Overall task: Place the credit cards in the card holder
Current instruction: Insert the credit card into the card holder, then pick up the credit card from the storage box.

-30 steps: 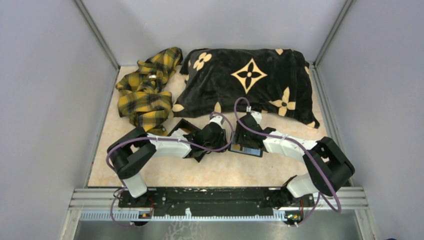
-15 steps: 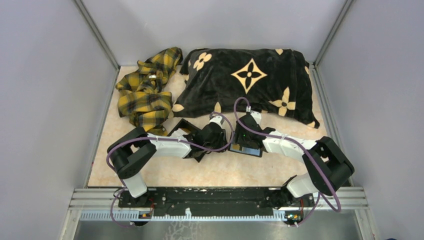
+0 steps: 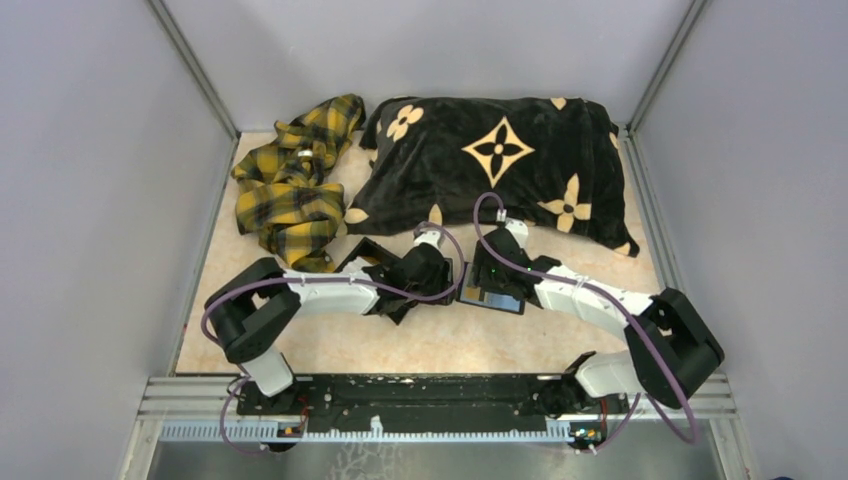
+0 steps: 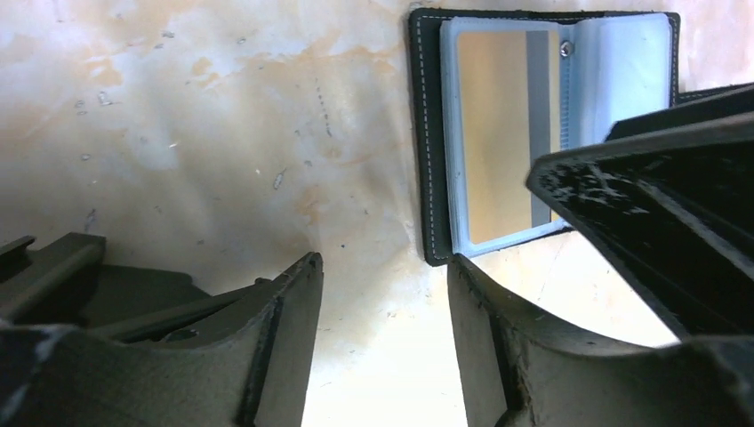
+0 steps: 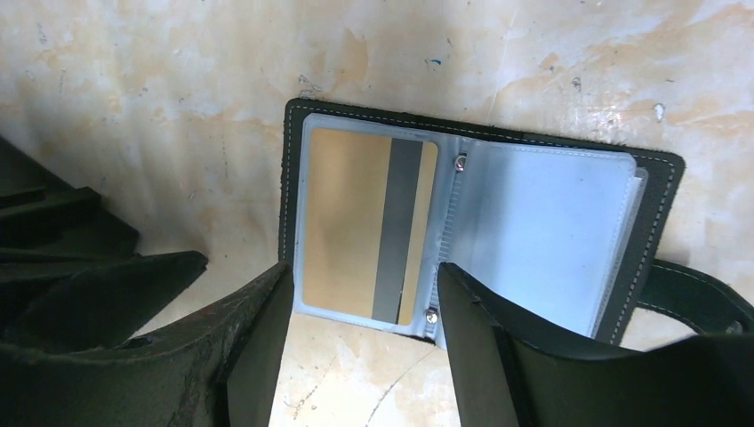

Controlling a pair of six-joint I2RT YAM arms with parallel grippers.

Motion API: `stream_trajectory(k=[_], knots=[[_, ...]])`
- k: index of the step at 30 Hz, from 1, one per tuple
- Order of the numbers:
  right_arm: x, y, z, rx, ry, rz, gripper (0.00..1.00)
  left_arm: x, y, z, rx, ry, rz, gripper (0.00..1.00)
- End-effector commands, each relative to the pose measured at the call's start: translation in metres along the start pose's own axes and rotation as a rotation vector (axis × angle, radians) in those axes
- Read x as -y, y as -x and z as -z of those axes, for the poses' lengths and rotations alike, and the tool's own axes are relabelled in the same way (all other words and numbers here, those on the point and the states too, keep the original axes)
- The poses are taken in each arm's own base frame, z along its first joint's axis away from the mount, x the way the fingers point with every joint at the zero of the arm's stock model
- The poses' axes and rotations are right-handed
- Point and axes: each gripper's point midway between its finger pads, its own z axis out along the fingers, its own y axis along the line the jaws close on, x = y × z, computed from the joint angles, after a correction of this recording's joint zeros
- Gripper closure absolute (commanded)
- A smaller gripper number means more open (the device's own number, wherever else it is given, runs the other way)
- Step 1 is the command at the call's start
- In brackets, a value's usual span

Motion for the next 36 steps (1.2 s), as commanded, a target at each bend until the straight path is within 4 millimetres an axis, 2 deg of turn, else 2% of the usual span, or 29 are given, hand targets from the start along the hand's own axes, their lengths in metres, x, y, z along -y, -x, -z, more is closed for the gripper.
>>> stream_trajectory(k=[1,5,8,12,16,20,26,30,36], knots=[[-0.014,0.032,0.023,0.103,0.040,0.043,0.39,-0.008,0.011,0.013,-0.001,0.069,-0.018,0.37],[-0.021,0.045,0.036,0.131,0.064,0.100,0.38,0.003,0.031,0.025,0.034,0.059,-0.004,0.32],[-0.031,0.057,0.047,0.154,0.101,0.148,0.38,0.011,0.049,0.043,0.069,0.059,0.020,0.31],[-0.050,0.076,0.063,0.189,0.155,0.215,0.38,0.022,0.086,0.084,0.189,0.024,0.072,0.28],[-0.088,0.095,0.077,0.226,0.280,0.283,0.39,0.007,0.104,0.124,0.272,0.075,0.145,0.27],[-0.138,0.101,0.079,0.219,0.368,0.396,0.40,-0.020,0.093,0.148,0.313,0.125,0.238,0.27],[-0.214,0.091,0.069,0.194,0.462,0.554,0.40,-0.074,0.059,0.165,0.325,0.271,0.353,0.27],[-0.243,0.073,0.053,0.133,0.512,0.601,0.42,-0.099,0.041,0.176,0.345,0.324,0.436,0.27],[-0.269,0.046,0.032,0.049,0.575,0.637,0.44,-0.120,0.027,0.188,0.388,0.335,0.525,0.27]])
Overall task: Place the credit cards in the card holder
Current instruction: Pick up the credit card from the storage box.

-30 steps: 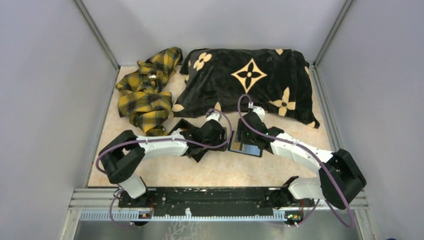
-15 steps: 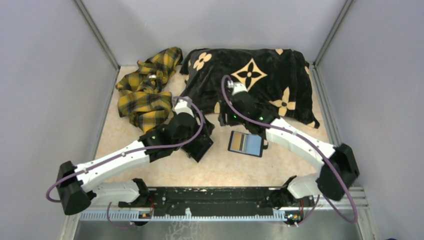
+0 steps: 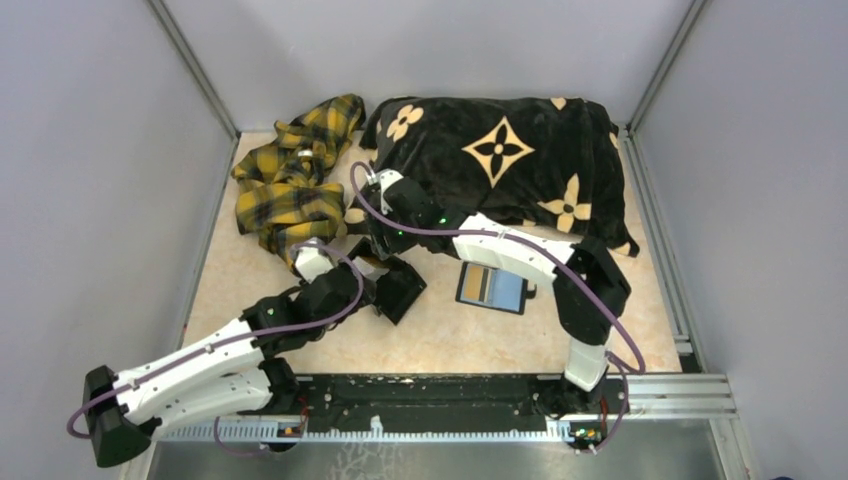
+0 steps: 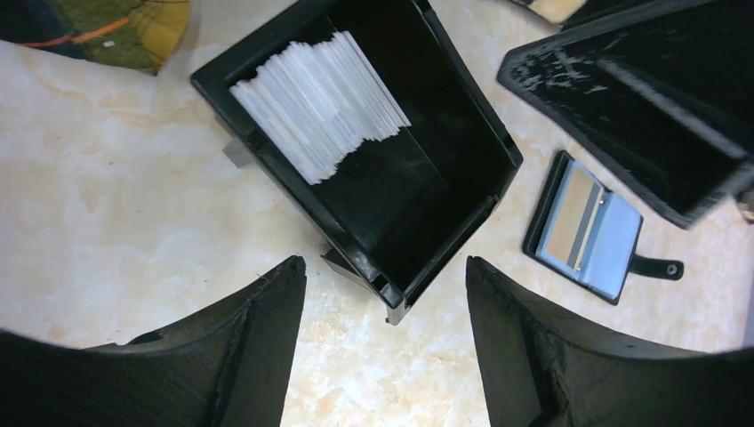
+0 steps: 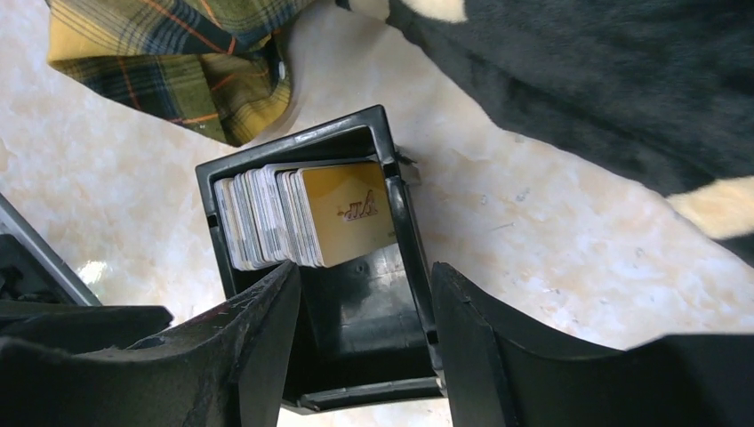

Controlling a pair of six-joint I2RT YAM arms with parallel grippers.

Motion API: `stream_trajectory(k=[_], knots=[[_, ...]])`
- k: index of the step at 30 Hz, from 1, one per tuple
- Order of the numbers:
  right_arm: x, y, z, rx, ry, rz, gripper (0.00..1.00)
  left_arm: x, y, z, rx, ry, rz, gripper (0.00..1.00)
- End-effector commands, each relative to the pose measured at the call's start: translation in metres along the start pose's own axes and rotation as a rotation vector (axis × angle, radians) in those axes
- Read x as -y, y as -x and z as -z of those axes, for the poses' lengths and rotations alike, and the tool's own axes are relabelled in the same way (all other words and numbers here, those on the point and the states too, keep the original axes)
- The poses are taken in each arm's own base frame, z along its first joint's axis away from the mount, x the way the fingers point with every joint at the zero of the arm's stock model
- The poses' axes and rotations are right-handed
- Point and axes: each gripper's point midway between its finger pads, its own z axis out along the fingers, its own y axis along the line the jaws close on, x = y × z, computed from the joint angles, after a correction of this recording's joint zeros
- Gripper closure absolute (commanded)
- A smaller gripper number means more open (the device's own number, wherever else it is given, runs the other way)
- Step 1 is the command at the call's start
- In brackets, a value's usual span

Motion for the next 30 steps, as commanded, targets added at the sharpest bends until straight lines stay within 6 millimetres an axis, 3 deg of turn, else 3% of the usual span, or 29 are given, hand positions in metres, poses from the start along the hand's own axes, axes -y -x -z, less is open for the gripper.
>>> stream_trajectory(k=[1,14,30], knots=[[-0.029,0.016,-0.012,0.020,0.098,0.037,0.44,-0.023,0.006,0.004,0.052,0.053,0.097,0.28],[-0.052,0.004,-0.041,-0.030,0.182,0.033,0.47,-0.046,-0.003,-0.002,0.070,0.107,0.118,0.37],[-0.053,-0.016,-0.067,-0.100,0.197,0.026,0.50,-0.056,-0.008,-0.017,0.104,0.153,0.103,0.38]])
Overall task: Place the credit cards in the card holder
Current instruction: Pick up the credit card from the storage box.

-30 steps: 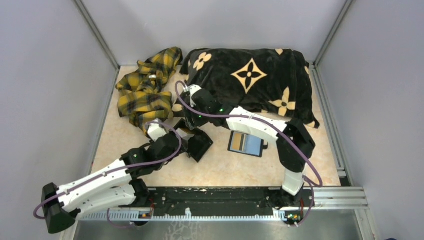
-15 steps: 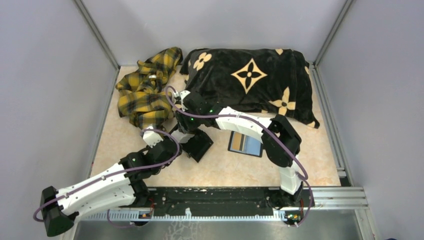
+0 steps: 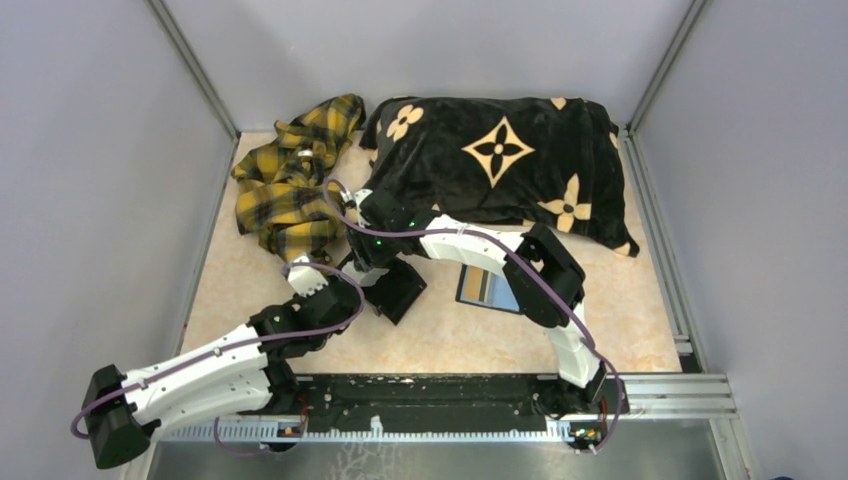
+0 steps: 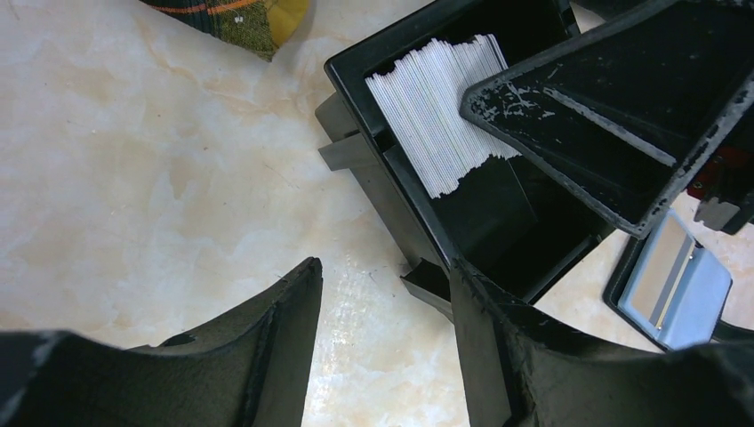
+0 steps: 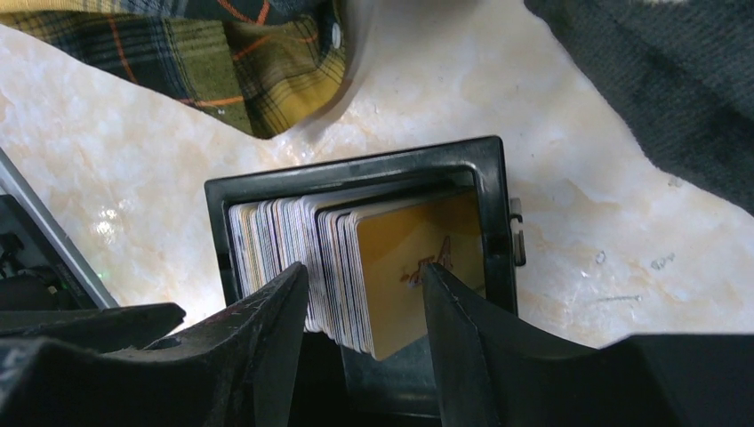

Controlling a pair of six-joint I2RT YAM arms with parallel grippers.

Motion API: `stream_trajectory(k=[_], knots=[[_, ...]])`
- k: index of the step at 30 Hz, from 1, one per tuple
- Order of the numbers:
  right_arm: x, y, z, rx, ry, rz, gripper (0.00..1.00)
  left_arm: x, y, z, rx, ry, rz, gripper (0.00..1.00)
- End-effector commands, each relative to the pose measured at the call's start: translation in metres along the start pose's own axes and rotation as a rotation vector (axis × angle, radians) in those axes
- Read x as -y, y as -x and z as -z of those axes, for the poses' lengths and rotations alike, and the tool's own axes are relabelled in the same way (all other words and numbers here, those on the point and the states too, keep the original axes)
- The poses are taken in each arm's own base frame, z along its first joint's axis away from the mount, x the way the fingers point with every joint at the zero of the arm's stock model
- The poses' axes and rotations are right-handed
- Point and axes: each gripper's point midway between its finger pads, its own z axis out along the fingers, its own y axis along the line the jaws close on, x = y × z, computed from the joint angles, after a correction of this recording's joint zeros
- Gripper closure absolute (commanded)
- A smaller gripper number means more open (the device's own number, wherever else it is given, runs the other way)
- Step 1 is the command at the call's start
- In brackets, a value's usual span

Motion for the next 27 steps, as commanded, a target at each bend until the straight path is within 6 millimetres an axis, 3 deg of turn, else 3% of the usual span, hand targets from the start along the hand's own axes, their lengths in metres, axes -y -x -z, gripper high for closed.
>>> stream_trajectory(k=[1,11,27], knots=[[-0.018,0.022,-0.002,0.048,0.052,0.011,0.49,-0.004,0.004,-0.005,0.042,0.022,0.046,0.39],[-0.018,0.003,-0.012,-0.003,0.074,-0.020,0.53,-0.011,-0.003,-0.012,0.041,0.041,0.029,0.39],[-0.029,0.014,0.009,0.027,0.096,-0.020,0.66,-0.007,-0.008,-0.019,0.026,0.042,0.010,0.39]])
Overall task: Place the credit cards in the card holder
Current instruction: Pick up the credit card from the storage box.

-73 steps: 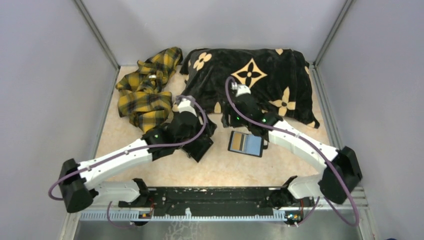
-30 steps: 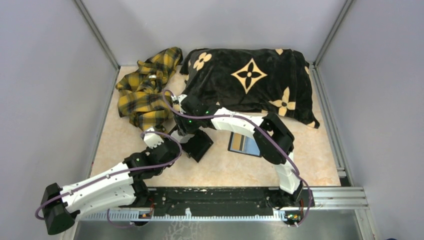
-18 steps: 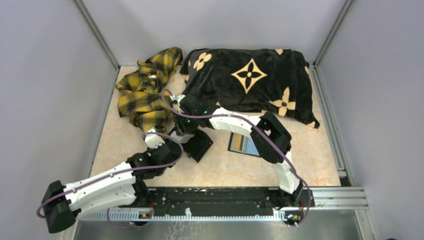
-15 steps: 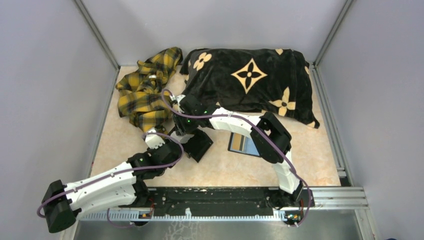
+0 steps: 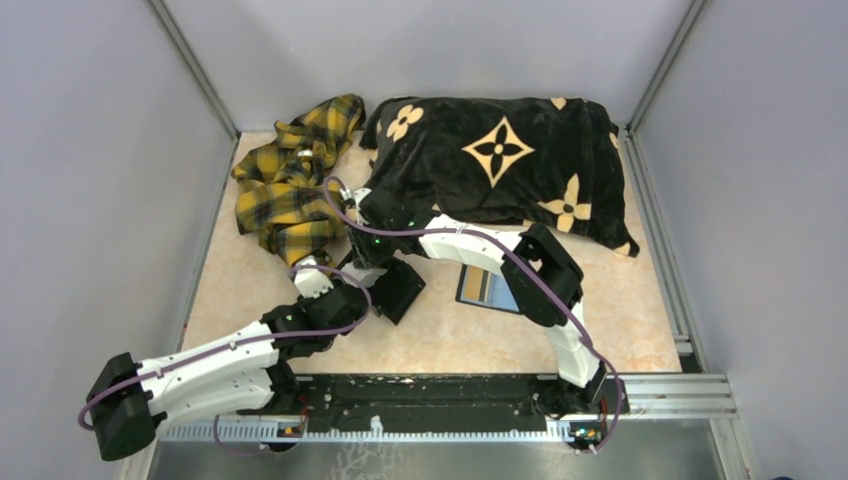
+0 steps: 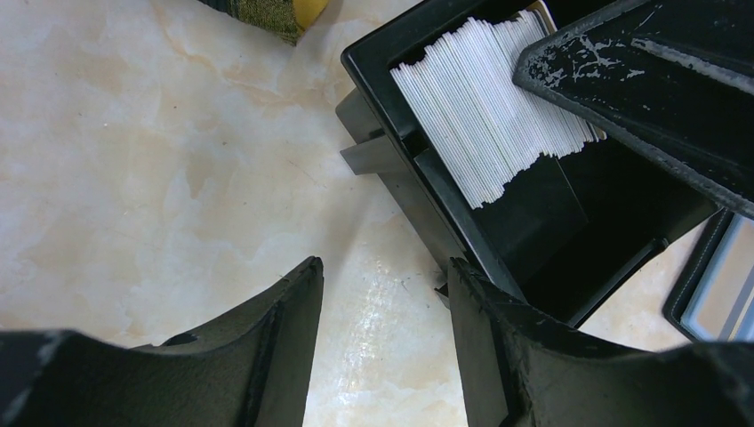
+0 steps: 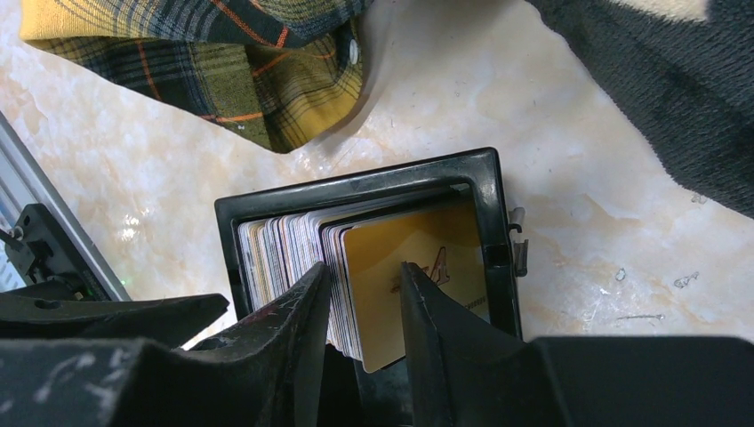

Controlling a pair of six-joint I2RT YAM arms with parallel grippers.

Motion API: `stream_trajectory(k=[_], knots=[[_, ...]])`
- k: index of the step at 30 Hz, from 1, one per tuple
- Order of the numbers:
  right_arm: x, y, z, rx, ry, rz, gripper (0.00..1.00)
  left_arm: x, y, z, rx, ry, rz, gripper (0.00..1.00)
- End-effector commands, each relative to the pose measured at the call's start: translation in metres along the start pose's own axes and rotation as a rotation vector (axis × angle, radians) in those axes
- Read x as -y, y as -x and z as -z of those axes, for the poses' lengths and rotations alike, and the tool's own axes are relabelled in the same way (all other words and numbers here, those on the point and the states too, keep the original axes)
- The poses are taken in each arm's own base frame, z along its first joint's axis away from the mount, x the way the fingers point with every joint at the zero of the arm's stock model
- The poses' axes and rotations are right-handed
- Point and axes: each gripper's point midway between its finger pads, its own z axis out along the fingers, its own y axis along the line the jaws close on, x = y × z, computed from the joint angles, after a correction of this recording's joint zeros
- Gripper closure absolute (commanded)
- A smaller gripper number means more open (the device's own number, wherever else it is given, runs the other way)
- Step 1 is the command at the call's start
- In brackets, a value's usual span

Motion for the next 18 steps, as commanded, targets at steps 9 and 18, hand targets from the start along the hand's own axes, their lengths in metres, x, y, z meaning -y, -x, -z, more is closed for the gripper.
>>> stream_trajectory(k=[9,18], knots=[[-0.031,0.017,0.026,0.037,0.059,0.021,0.72,0.008,0.007,-0.002,0.024,-0.021,0.055,0.40],[-0.038,0.024,0.036,0.056,0.064,0.028,0.76,0.012,0.011,-0.001,0.028,-0.027,0.056,0.40]])
